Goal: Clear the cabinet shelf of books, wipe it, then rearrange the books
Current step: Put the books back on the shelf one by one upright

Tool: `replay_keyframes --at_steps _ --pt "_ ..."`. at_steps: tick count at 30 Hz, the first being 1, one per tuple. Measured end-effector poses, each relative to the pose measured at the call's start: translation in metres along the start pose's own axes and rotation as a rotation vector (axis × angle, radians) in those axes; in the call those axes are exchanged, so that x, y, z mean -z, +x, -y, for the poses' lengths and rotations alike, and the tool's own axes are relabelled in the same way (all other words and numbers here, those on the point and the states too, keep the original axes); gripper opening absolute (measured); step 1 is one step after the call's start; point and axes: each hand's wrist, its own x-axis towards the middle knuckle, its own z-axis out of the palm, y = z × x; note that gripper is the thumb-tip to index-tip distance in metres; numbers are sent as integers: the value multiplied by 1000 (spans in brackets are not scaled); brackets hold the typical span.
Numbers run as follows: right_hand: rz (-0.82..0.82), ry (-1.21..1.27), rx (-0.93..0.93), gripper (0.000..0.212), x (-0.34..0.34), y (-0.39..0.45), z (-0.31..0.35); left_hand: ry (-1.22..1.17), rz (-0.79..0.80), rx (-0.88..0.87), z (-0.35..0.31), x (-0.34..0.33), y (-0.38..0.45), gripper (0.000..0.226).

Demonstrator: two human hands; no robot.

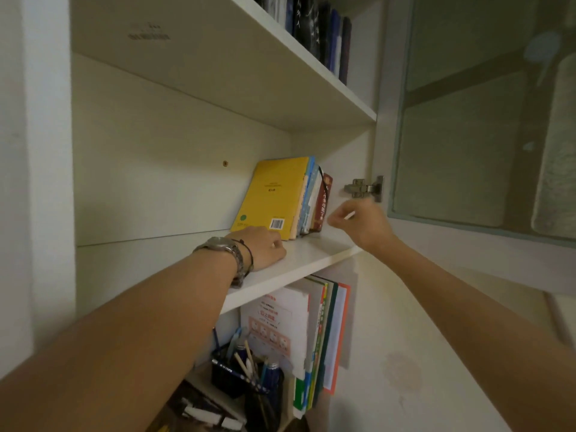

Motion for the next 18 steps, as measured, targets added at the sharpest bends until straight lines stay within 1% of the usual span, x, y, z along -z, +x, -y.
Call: replay_keyframes --at_steps 3,5,7,10,12,14,16,18 --pt "7 -73 -17 21 22 -28 -6 43 7 -10 -4 3 -4 31" --pt "6 -120 -21 20 33 -50 -14 84 -4 -17 -7 5 -7 29" --pt "1 -148 -31 14 44 -75 -21 119 -39 -26 -11 8 -11 26" --pt "-25 -180 -59 17 63 -114 -32 104 -65 -37 -22 14 -20 24" --pt "-39 -204 -76 19 74 -138 -38 28 -105 -50 -31 19 -27 22" --pt "-45 -189 -99 21 83 -162 -44 -123 -182 -78 -45 23 -36 21" --pt "-56 -167 -125 22 93 -187 -50 -277 -233 -132 -65 22 -48 21" --pt "-79 -155 -140 22 104 -214 -55 -379 -247 -203 -89 13 -64 24"
